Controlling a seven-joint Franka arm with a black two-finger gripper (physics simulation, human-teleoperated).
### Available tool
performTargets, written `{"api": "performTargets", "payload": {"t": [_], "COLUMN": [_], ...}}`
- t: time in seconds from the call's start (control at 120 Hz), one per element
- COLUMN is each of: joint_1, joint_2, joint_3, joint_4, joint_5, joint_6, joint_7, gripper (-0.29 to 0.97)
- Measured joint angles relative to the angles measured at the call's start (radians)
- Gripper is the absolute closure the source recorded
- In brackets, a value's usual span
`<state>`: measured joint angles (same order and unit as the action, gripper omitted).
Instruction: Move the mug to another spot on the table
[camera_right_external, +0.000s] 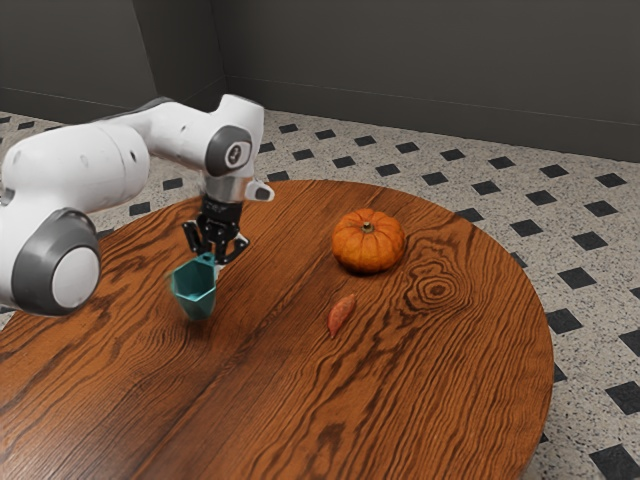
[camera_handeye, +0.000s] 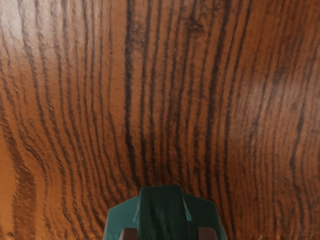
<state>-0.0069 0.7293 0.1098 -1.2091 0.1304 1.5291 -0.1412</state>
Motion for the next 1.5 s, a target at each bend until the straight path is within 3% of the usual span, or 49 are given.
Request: {"api": "performTargets", "payload": {"t": [0.2, 0.45, 0.633, 1.008, 1.5], "joint_1": [-0.106, -0.182, -0.187, -0.169, -0.102], "joint_2": [-0.018, -0.009, 0.062, 0.203, 0.276], "joint_3": [0.001, -0.064, -0.117, -0.177, -0.267], "joint_4": [-0.026, -0.015, 0.077, 0.305, 0.398], "joint_5": [0.022, 0.089, 0.135, 0.146, 0.146], "joint_6": [-0.024, -0.044, -0.098, -0.304, -0.375], "joint_7": [-0.010, -0.015, -0.028, -0.112, -0.175], "gripper": [0.71, 0.71, 0.71, 0.70, 0.70]}}
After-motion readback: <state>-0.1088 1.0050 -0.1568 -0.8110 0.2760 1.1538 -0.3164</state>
